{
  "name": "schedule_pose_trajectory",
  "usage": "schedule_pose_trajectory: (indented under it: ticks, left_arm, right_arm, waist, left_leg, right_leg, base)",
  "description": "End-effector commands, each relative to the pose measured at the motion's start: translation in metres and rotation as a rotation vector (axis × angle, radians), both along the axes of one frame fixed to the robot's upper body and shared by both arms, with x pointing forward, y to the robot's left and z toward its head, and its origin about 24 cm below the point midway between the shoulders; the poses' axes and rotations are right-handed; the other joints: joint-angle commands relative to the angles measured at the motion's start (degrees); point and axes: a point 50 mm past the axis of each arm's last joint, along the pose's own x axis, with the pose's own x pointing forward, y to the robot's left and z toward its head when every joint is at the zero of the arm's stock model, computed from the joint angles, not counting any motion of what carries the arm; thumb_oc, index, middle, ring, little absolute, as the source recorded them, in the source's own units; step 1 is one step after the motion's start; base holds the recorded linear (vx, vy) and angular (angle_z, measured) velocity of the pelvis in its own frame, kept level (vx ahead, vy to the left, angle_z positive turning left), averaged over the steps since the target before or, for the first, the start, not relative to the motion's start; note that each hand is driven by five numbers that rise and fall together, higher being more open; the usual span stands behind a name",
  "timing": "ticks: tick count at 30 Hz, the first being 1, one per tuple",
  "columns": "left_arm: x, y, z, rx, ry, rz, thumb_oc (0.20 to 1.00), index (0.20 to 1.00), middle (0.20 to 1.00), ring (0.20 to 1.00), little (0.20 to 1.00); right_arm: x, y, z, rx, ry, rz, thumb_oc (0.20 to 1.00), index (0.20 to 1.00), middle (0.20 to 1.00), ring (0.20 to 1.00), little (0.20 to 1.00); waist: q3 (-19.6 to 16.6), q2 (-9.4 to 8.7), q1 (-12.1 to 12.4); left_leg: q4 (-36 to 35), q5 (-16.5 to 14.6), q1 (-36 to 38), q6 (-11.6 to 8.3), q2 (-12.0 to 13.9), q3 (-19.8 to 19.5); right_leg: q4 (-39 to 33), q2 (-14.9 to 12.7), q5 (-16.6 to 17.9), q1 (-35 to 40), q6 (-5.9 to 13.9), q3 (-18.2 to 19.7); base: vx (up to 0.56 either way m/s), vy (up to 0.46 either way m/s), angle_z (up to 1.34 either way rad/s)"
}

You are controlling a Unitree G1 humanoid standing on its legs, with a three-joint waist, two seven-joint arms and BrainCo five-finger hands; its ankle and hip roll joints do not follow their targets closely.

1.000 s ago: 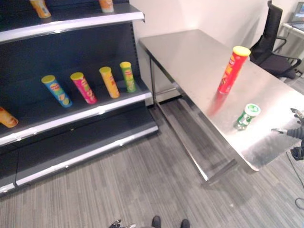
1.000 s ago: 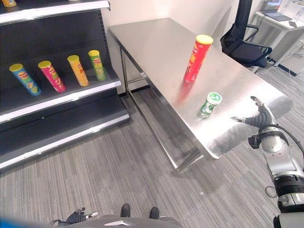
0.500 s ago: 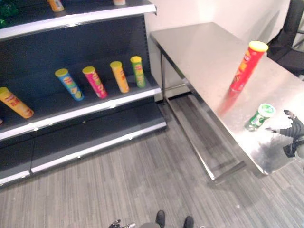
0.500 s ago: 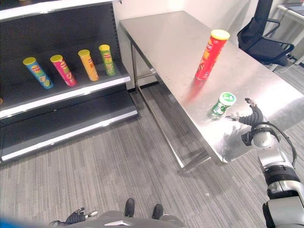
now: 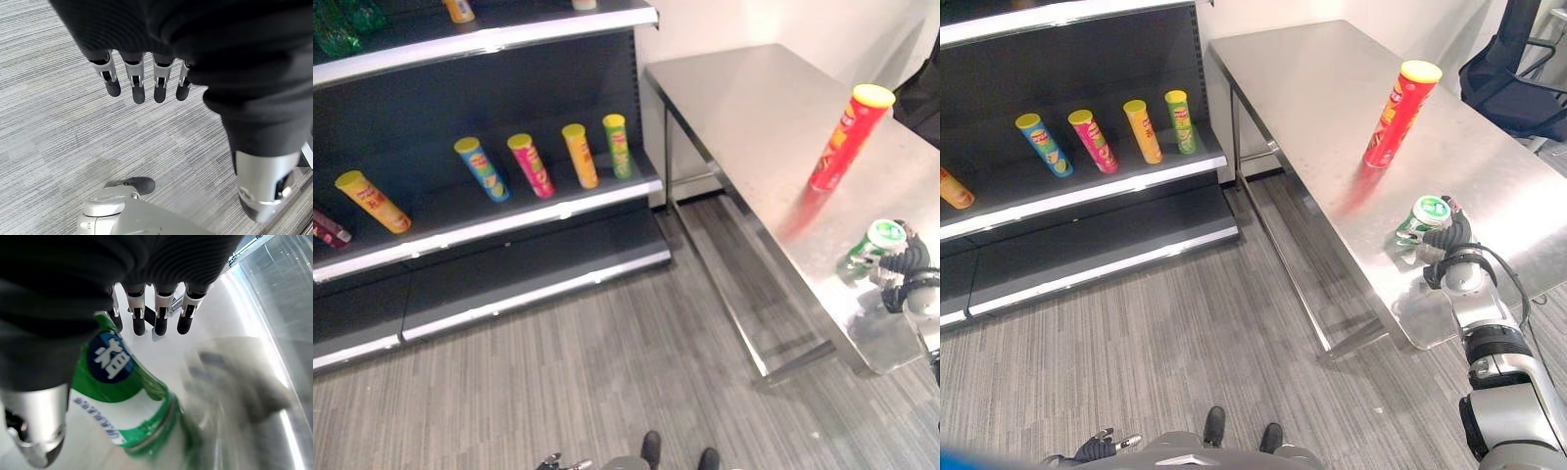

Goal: Put the goods on the table back onto the shelves and tidy them up.

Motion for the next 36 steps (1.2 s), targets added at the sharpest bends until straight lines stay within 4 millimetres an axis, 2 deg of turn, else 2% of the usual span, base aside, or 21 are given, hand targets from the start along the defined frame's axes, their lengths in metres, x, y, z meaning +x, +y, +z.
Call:
schedule_pose_trajectory:
  ticks: [1, 8, 9, 10, 11, 12, 18, 22, 23, 24, 25, 27, 29, 30, 32, 33, 34, 35, 36]
  left_arm:
    - [0.008, 0.008, 0.002, 0.038, -0.004, 0.018, 1.0, 1.0, 1.0, 1.0, 1.0]
    - [0.007, 0.007, 0.002, 0.036, -0.013, 0.026, 1.0, 1.0, 1.0, 1.0, 1.0]
    - [0.007, 0.007, 0.002, 0.034, -0.012, 0.028, 1.0, 1.0, 1.0, 1.0, 1.0]
    - [0.007, 0.007, 0.002, 0.033, -0.01, 0.024, 1.0, 1.0, 1.0, 1.0, 1.0]
    - [0.007, 0.007, 0.002, 0.033, -0.01, 0.025, 1.0, 1.0, 1.0, 1.0, 1.0]
    - [0.007, 0.007, 0.002, 0.032, -0.009, 0.023, 1.0, 1.0, 1.0, 1.0, 1.0]
    - [0.008, 0.008, 0.002, 0.035, -0.011, 0.029, 1.0, 1.0, 1.0, 1.0, 1.0]
    - [0.012, 0.012, 0.004, 0.048, -0.028, 0.048, 1.0, 1.0, 1.0, 1.0, 1.0]
    - [0.018, 0.013, 0.008, 0.041, -0.071, 0.051, 1.0, 1.0, 1.0, 1.0, 1.0]
    - [0.018, 0.013, 0.008, 0.042, -0.069, 0.048, 1.0, 1.0, 1.0, 1.0, 1.0]
    - [0.019, 0.013, 0.008, 0.034, -0.076, 0.05, 1.0, 1.0, 1.0, 1.0, 1.0]
    - [0.027, 0.012, 0.01, 0.025, -0.105, 0.049, 1.0, 1.0, 1.0, 1.0, 1.0]
    - [0.031, 0.012, 0.012, 0.023, -0.118, 0.045, 1.0, 1.0, 1.0, 1.0, 1.0]
    - [0.048, 0.004, 0.015, -0.01, -0.175, 0.038, 1.0, 1.0, 1.0, 1.0, 1.0]
    - [0.045, 0.002, 0.013, -0.015, -0.158, 0.041, 1.0, 1.0, 1.0, 1.0, 1.0]
    - [0.045, 0.002, 0.013, -0.015, -0.157, 0.038, 1.0, 1.0, 1.0, 1.0, 1.0]
    - [0.042, 0.004, 0.012, -0.003, -0.139, 0.046, 1.0, 1.0, 1.0, 1.0, 1.0]
    - [0.041, 0.005, 0.011, 0.005, -0.133, 0.046, 1.0, 1.0, 1.0, 1.0, 1.0]
    - [0.038, 0.006, 0.011, 0.006, -0.125, 0.048, 1.0, 1.0, 1.0, 1.0, 1.0]
  right_arm:
    - [0.016, 0.005, 0.026, -0.057, -0.088, 0.001, 1.0, 1.0, 1.0, 1.0, 1.0]
    - [0.02, 0.004, 0.027, -0.044, -0.082, -0.022, 1.0, 1.0, 1.0, 1.0, 1.0]
    - [0.021, 0.003, 0.028, -0.045, -0.077, -0.023, 0.696, 0.696, 0.696, 0.696, 0.696]
    - [0.021, 0.004, 0.026, -0.043, -0.066, -0.02, 0.473, 0.473, 0.473, 0.473, 0.473]
    - [0.021, 0.004, 0.026, -0.043, -0.066, -0.02, 0.473, 0.473, 0.473, 0.473, 0.473]
    - [0.022, 0.003, 0.024, -0.042, -0.048, -0.021, 0.2, 0.2, 0.2, 0.2, 0.2]
    - [0.023, 0.009, 0.029, -0.068, -0.063, 0.024, 0.2, 0.2, 0.2, 0.2, 0.2]
    - [0.01, 0.017, 0.051, -0.126, -0.193, 0.109, 0.2, 0.2, 0.2, 0.2, 0.2]
    - [0.0, 0.018, 0.062, -0.131, -0.259, 0.138, 0.2, 0.2, 0.2, 0.2, 0.2]
    - [-0.001, 0.017, 0.061, -0.13, -0.257, 0.135, 0.2, 0.2, 0.2, 0.2, 0.2]
    - [-0.009, 0.023, 0.071, -0.123, -0.327, 0.178, 0.2, 0.2, 0.2, 0.2, 0.2]
    - [-0.017, 0.034, 0.086, -0.125, -0.415, 0.253, 0.2, 0.2, 0.2, 0.2, 0.2]
    - [-0.02, 0.037, 0.091, -0.123, -0.443, 0.27, 0.2, 0.2, 0.2, 0.2, 0.2]
    - [-0.037, 0.033, 0.1, -0.139, -0.499, 0.267, 0.2, 0.2, 0.2, 0.2, 0.2]
    - [-0.047, 0.027, 0.1, -0.159, -0.493, 0.248, 0.2, 0.2, 0.2, 0.2, 0.2]
    - [-0.048, 0.027, 0.099, -0.159, -0.492, 0.246, 0.2, 0.2, 0.2, 0.2, 0.2]
    - [-0.053, 0.024, 0.097, -0.163, -0.49, 0.227, 0.2, 0.2, 0.2, 0.2, 0.2]
    - [-0.056, 0.024, 0.095, -0.167, -0.487, 0.224, 0.2, 0.2, 0.2, 0.2, 0.2]
    - [-0.058, 0.024, 0.093, -0.168, -0.476, 0.222, 0.2, 0.2, 0.2, 0.2, 0.2]
  waist:
    - [-1.1, -2.52, 1.3]
    - [-0.9, -2.86, 2.2]
    - [-0.9, -2.89, 2.3]
    - [-0.9, -2.99, 2.3]
    - [-0.9, -2.99, 2.3]
    - [-0.8, -3.16, 2.4]
    - [-0.6, -3.46, 2.0]
    - [-0.4, -3.47, 1.0]
    - [-0.3, -3.23, 0.8]
    - [-0.4, -3.26, 0.9]
    - [-0.1, -3.12, 0.6]
    - [1.3, -3.2, 0.7]
    - [2.0, -3.51, 0.6]
    - [3.7, -3.85, -0.9]
    - [3.2, -3.64, -1.3]
    - [3.0, -3.67, -1.2]
    - [2.5, -4.02, -1.8]
    - [2.1, -4.29, -1.9]
    - [1.5, -3.57, -1.9]
  left_leg:
    - [0.8, -1.8, 0.0, -5.66, 4.7, 0.8]
    - [0.8, -2.0, 0.0, -5.68, 4.7, 0.3]
    - [0.8, -1.9, -0.1, -5.7, 4.8, 0.3]
    - [0.8, -1.9, -0.1, -5.7, 4.8, 0.2]
    - [0.8, -1.9, -0.1, -5.7, 4.8, 0.2]
    - [0.8, -1.9, -0.2, -5.73, 4.8, 0.1]
    - [0.8, -2.2, 0.4, -5.82, 5.2, 0.4]
    - [0.8, -2.2, 1.1, -6.28, 6.1, 0.6]
    - [0.8, -2.1, 1.3, -6.47, 6.5, 0.4]
    - [0.8, -2.1, 1.3, -6.48, 6.5, 0.4]
    - [0.8, -1.6, 1.2, -6.98, 7.0, 0.2]
    - [2.7, -1.0, -0.8, -7.46, 7.9, -0.5]
    - [5.2, -1.3, -2.9, -7.57, 7.6, -1.1]
    - [10.8, -0.4, -10.1, -7.29, 9.5, 4.2]
    - [7.4, 2.7, -12.0, -7.62, 12.5, 8.4]
    - [7.1, 2.9, -12.0, -7.65, 12.5, 8.4]
    - [3.7, 2.8, -13.9, -8.49, 14.3, 11.5]
    - [2.6, 3.5, -14.7, -8.82, 14.9, 13.4]
    - [1.5, 4.0, -13.9, -8.41, 15.5, 15.2]
  right_leg:
    - [0.7, -6.2, -4.1, 2.1, 7.03, 2.2]
    - [0.7, -6.0, -4.2, 2.1, 6.95, 2.0]
    - [0.7, -6.0, -4.2, 2.0, 6.95, 1.9]
    - [0.7, -6.0, -4.2, 2.0, 6.93, 1.9]
    - [0.7, -6.0, -4.2, 2.0, 6.93, 1.9]
    - [0.7, -5.9, -4.2, 2.0, 6.9, 1.9]
    - [0.7, -5.5, -4.4, 2.3, 6.65, 2.3]
    - [0.8, -4.9, -5.0, 2.8, 6.15, 2.5]
    - [0.9, -4.6, -5.2, 2.9, 5.95, 2.3]
    - [0.9, -4.6, -5.2, 2.9, 5.93, 2.3]
    - [1.0, -4.1, -5.5, 2.9, 5.63, 2.2]
    - [1.1, -3.4, -6.1, 2.5, 4.96, 1.9]
    - [1.4, -3.5, -6.2, 2.1, 4.72, 1.6]
    - [2.6, -4.3, -7.3, 1.8, 4.56, -1.6]
    - [2.4, -4.6, -7.7, 2.4, 5.27, -3.1]
    - [2.4, -4.6, -7.7, 2.2, 5.26, -3.1]
    - [1.6, -5.2, -9.0, 3.3, 5.92, -3.5]
    - [1.3, -5.7, -9.2, 3.7, 6.27, -3.9]
    - [1.4, -5.9, -8.6, 3.7, 6.84, -4.7]
  base:
    - [0.03, -0.009, 0.13]
    - [0.02, -0.006, 0.07]
    - [0.0, 0.0, 0.0]
    - [0.0, 0.0, 0.0]
    - [0.0, 0.0, 0.0]
    - [0.0, 0.0, 0.0]
    - [0.0, 0.0, 0.0]
    - [-0.02, -0.063, -0.01]
    - [-0.02, -0.072, 0.1]
    - [-0.03, -0.102, 0.1]
    - [-0.06, -0.12, 0.09]
    - [-0.1, -0.124, 0.11]
    - [-0.11, -0.026, 0.17]
    - [-0.1, 0.056, 0.33]
    - [0.02, 0.116, 1.14]
    - [0.18, 0.145, 1.25]
    - [0.21, 0.165, 0.71]
    - [0.23, 0.273, 0.48]
    - [0.18, 0.285, 0.44]
